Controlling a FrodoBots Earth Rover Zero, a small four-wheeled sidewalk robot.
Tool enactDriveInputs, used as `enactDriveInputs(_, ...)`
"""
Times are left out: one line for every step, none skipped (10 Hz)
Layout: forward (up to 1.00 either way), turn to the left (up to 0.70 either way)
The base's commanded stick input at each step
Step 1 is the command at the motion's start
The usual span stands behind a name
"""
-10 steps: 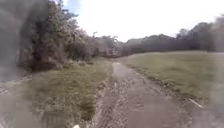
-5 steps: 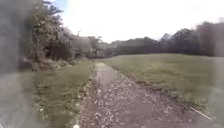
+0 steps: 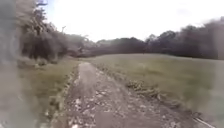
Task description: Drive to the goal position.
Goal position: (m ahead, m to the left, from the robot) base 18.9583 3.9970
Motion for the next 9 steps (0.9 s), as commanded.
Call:
enactDriveInputs(1.0, 0.0)
enactDriveInputs(1.0, 0.34)
enactDriveInputs(1.0, 0.39)
enactDriveInputs(1.0, 0.4)
enactDriveInputs(1.0, 0.39)
enactDriveInputs(1.0, 0.37)
enactDriveInputs(1.0, 0.24)
enactDriveInputs(1.0, 0.06)
enactDriveInputs(1.0, 0.02)
